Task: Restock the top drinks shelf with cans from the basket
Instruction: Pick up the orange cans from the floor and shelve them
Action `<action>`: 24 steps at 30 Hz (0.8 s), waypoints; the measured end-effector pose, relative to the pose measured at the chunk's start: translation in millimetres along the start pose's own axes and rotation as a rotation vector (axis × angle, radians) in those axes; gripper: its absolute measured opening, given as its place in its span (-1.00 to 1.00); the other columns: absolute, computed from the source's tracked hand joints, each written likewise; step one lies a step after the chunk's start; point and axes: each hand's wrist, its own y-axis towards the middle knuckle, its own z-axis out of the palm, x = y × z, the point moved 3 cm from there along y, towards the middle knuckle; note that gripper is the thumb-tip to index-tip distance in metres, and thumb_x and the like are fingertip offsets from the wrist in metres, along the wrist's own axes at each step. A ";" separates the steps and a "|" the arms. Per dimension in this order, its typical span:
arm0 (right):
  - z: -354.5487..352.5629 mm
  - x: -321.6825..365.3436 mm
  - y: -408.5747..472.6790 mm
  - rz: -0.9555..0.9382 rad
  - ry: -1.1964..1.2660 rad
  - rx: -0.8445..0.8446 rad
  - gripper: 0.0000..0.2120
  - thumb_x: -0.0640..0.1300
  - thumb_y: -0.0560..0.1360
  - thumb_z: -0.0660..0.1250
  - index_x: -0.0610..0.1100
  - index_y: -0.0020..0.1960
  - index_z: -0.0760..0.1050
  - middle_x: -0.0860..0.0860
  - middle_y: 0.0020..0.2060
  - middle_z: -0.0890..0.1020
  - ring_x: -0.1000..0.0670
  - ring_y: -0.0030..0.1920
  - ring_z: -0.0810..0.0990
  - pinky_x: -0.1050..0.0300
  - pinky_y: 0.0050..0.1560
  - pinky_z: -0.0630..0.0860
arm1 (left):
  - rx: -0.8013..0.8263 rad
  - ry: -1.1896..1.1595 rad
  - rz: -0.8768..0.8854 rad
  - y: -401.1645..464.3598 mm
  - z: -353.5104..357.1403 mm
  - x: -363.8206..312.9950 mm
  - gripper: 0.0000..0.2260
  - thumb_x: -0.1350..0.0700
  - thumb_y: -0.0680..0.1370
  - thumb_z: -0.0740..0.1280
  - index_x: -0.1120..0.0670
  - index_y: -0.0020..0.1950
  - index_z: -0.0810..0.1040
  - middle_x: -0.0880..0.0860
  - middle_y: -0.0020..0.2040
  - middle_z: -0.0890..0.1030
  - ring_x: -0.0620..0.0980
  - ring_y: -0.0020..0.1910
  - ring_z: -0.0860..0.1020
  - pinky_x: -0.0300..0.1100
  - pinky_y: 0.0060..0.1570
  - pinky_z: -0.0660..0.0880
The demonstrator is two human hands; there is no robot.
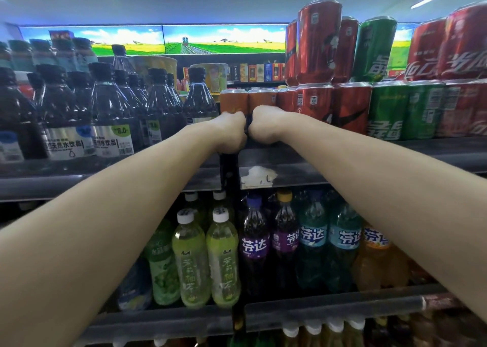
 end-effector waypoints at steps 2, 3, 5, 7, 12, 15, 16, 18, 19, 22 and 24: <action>-10.0 1.4 -9.6 0.029 0.101 -0.102 -0.89 -0.19 0.68 0.18 -0.20 0.01 0.43 -0.09 -0.16 0.47 -0.10 -0.04 0.46 0.13 -0.31 0.39 | -0.059 -0.044 0.012 -14.1 -12.8 -2.3 -0.71 0.20 0.66 0.23 0.25 0.37 0.40 0.24 0.28 0.52 0.21 0.13 0.49 -0.08 0.00 0.38; -13.7 1.4 -15.1 0.048 0.163 -0.142 -0.86 -0.22 0.66 0.19 -0.19 -0.08 0.41 -0.08 -0.20 0.45 -0.11 -0.05 0.46 0.14 -0.35 0.34 | -0.089 -0.073 0.022 -22.4 -19.2 -2.8 -0.70 0.23 0.65 0.23 0.25 0.38 0.42 0.23 0.27 0.54 0.22 0.15 0.52 -0.08 -0.01 0.41; -18.0 -1.2 -27.4 0.063 0.322 -0.246 -0.84 -0.29 0.60 0.18 -0.18 -0.16 0.39 -0.06 -0.23 0.45 -0.11 -0.08 0.47 0.16 -0.36 0.35 | -0.157 -0.136 0.039 -43.0 -29.1 -1.0 -0.65 0.28 0.62 0.21 0.22 0.41 0.45 0.22 0.31 0.57 0.21 0.24 0.56 -0.06 0.09 0.50; -18.2 -2.7 -46.5 0.041 0.512 -0.370 -0.81 -0.33 0.55 0.17 -0.21 0.08 0.51 -0.09 -0.07 0.56 -0.10 -0.02 0.54 0.10 -0.16 0.53 | -0.265 -0.186 0.077 -69.5 -32.4 1.0 -0.62 0.31 0.60 0.21 0.20 0.42 0.51 0.20 0.34 0.60 0.18 0.30 0.57 -0.01 0.28 0.50; 18.0 8.8 -109.9 -0.152 0.700 -0.820 -0.81 -0.31 0.52 0.24 -0.18 0.10 0.53 -0.02 -0.08 0.61 0.02 -0.06 0.58 0.21 -0.02 0.52 | -0.718 -0.250 0.151 -155.9 -1.9 8.3 -0.85 0.25 0.55 0.31 0.15 0.07 0.62 0.02 -0.04 0.57 -0.03 -0.07 0.53 -0.23 -0.03 0.41; 75.2 18.0 -145.3 -0.247 0.802 -0.817 -0.88 -0.29 0.50 0.28 -0.19 0.02 0.52 -0.03 -0.18 0.61 -0.01 -0.18 0.57 0.12 -0.13 0.52 | -0.709 -0.278 0.115 -201.3 51.8 9.2 -0.94 0.24 0.54 0.34 0.16 -0.01 0.56 0.00 -0.11 0.53 -0.14 -0.16 0.43 -0.36 -0.13 0.36; 98.2 20.0 -156.5 -0.252 0.831 -0.781 -0.88 -0.28 0.49 0.28 -0.19 0.02 0.53 -0.03 -0.19 0.60 -0.01 -0.19 0.56 0.10 -0.13 0.52 | -0.663 -0.275 0.101 -214.7 74.5 8.9 -0.94 0.24 0.54 0.35 0.16 -0.01 0.55 0.00 -0.11 0.52 -0.15 -0.17 0.42 -0.39 -0.14 0.34; 146.5 21.8 -175.5 -0.247 0.861 -0.691 -0.87 -0.28 0.49 0.27 -0.19 0.02 0.53 -0.02 -0.17 0.59 0.00 -0.18 0.54 0.08 -0.12 0.52 | -0.539 -0.265 0.058 -238.8 125.5 10.3 -0.94 0.22 0.54 0.36 0.14 0.00 0.54 -0.01 -0.11 0.50 -0.12 -0.16 0.42 -0.31 -0.14 0.35; 173.4 21.7 -184.4 -0.234 0.868 -0.628 -0.86 -0.28 0.49 0.27 -0.18 0.03 0.52 -0.01 -0.17 0.57 0.00 -0.17 0.52 0.06 -0.11 0.52 | -0.463 -0.261 0.023 -251.1 153.0 11.7 -0.93 0.21 0.54 0.36 0.14 0.01 0.54 0.01 -0.10 0.51 -0.07 -0.14 0.45 -0.23 -0.12 0.37; 260.0 23.1 -211.4 -0.150 0.861 -0.383 -0.86 -0.25 0.53 0.27 -0.14 0.06 0.51 0.02 -0.12 0.57 0.02 -0.13 0.53 0.00 -0.05 0.54 | -0.204 -0.256 -0.126 -289.1 237.3 19.9 -0.82 0.13 0.56 0.34 0.16 0.13 0.55 0.10 0.00 0.57 0.10 0.00 0.55 -0.05 -0.04 0.45; 317.5 26.7 -232.0 -0.090 0.843 -0.233 -0.86 -0.23 0.56 0.26 -0.11 0.10 0.50 0.03 -0.09 0.57 0.02 -0.13 0.54 -0.06 -0.04 0.56 | -0.034 -0.271 -0.225 -319.6 287.4 23.4 -0.70 0.05 0.58 0.31 0.12 0.27 0.55 0.12 0.11 0.61 0.13 0.11 0.57 -0.01 0.07 0.51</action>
